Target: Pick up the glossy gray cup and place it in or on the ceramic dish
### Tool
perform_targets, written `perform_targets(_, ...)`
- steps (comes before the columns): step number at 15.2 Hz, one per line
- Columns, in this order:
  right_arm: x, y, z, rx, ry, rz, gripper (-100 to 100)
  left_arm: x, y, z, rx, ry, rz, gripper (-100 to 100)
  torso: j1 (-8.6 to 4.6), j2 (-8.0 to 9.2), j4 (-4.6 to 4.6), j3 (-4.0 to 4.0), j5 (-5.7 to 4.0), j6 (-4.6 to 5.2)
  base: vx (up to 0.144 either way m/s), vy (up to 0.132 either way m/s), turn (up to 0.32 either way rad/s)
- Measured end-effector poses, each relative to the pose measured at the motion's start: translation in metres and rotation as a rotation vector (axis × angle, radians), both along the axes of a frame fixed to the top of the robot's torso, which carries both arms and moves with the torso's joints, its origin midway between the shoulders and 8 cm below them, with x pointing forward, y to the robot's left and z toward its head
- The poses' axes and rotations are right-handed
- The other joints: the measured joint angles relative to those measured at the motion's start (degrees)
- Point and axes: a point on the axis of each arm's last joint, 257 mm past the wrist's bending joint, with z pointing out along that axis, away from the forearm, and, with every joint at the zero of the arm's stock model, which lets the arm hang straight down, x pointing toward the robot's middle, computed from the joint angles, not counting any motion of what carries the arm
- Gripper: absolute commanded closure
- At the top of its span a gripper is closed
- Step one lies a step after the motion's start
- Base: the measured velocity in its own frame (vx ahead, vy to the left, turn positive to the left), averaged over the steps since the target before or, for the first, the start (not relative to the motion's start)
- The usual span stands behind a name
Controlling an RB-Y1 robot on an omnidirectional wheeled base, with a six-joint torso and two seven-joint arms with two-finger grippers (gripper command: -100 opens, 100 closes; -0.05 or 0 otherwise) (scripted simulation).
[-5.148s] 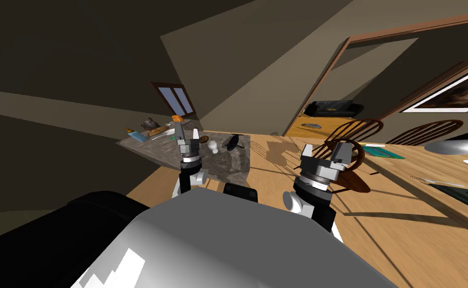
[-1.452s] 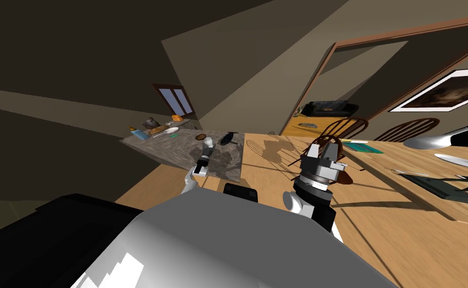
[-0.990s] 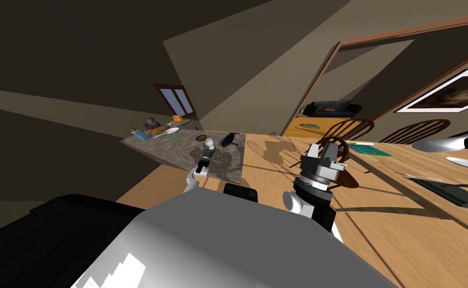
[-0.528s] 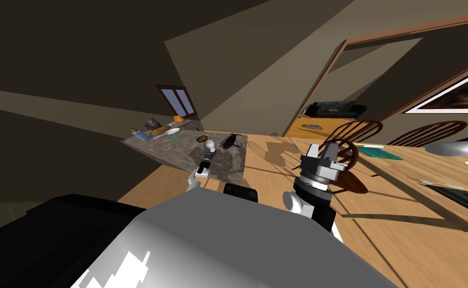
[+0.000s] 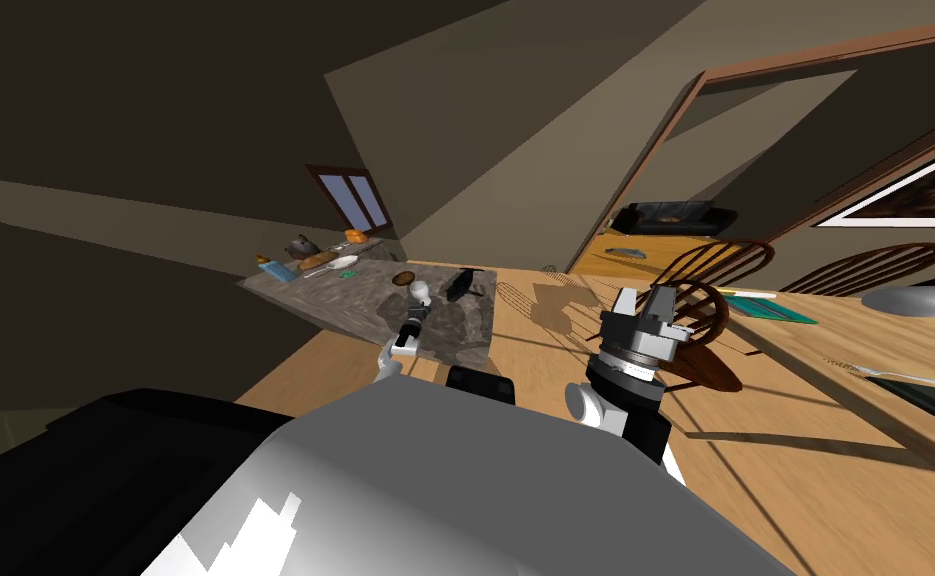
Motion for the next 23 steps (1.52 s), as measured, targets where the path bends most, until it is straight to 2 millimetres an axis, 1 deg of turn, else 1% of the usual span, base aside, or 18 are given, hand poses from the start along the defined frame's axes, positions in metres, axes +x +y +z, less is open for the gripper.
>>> perform_targets(2, 0.0, 0.0, 0.0, 0.0, 0.0, 0.0, 0, 0.0, 0.0, 0.0, 0.0, 0.0, 0.0, 100, -0.01, 0.01, 0.0, 0.01, 0.0, 0.0, 0.0, 0.0, 0.0)
perform_targets(3, 0.0, 0.0, 0.0, 0.0, 0.0, 0.0, 0, 0.0, 0.0, 0.0, 0.0, 0.0, 0.0, -100, -0.01, 0.02, 0.0, 0.01, 0.0, 0.0, -0.081, -0.029, 0.022)
perform_targets(6, 0.0, 0.0, 0.0, 0.0, 0.0, 0.0, 0, 0.02, -0.013, 0.016, -0.033, -0.021, -0.012, -100, -0.25, 0.53, 0.13, 0.31, -0.06, 0.05, -0.164, -0.055, -0.003)
perform_targets(9, 0.0, 0.0, 0.0, 0.0, 0.0, 0.0, 0, 0.042, -0.027, 0.031, -0.072, -0.038, -0.025, -100, -0.3, 0.56, 0.15, 0.33, -0.07, 0.07, -0.143, -0.056, -0.03)
perform_targets(10, 0.0, 0.0, 0.0, 0.0, 0.0, 0.0, 0, 0.054, -0.032, 0.04, -0.086, -0.048, -0.032, -100, -0.31, 0.61, 0.16, 0.36, -0.08, 0.08, -0.136, -0.038, -0.045)
perform_targets(11, 0.0, 0.0, 0.0, 0.0, 0.0, 0.0, 0, 0.06, -0.036, 0.047, -0.099, -0.053, -0.037, -100, -0.26, 0.59, 0.16, 0.35, -0.07, 0.05, -0.11, -0.022, -0.047)
perform_targets(13, 0.0, 0.0, 0.0, 0.0, 0.0, 0.0, 0, 0.072, -0.046, 0.059, -0.126, -0.064, -0.049, -100, -0.16, 0.45, 0.13, 0.28, -0.05, 0.05, -0.083, -0.008, -0.051)
perform_targets(14, 0.0, 0.0, 0.0, 0.0, 0.0, 0.0, 0, 0.078, -0.051, 0.069, -0.14, -0.072, -0.056, -100, -0.11, 0.39, 0.12, 0.24, -0.04, 0.06, -0.07, 0.003, -0.052)
perform_targets(17, 0.0, 0.0, 0.0, 0.0, 0.0, 0.0, 0, 0.097, -0.063, 0.086, -0.18, -0.077, -0.072, -100, -0.03, 0.29, 0.09, 0.18, -0.02, 0.05, -0.072, 0.008, -0.07)
perform_targets(20, 0.0, 0.0, 0.0, 0.0, 0.0, 0.0, 0, 0.119, -0.08, 0.106, -0.227, -0.08, -0.091, -100, -0.13, 0.31, 0.21, 0.25, -0.07, 0.2, -0.073, 0.015, -0.094)
perform_targets(22, 0.0, 0.0, 0.0, 0.0, 0.0, 0.0, 0, 0.127, -0.087, 0.117, -0.251, -0.081, -0.103, -100, -0.18, 0.28, 0.21, 0.24, -0.08, 0.16, -0.04, 0.008, -0.047)
perform_targets(23, 0.0, 0.0, 0.0, 0.0, 0.0, 0.0, 0, 0.134, -0.091, 0.124, -0.264, -0.084, -0.111, -100, -0.2, 0.24, 0.2, 0.22, -0.09, 0.19, -0.039, 0.012, -0.091)
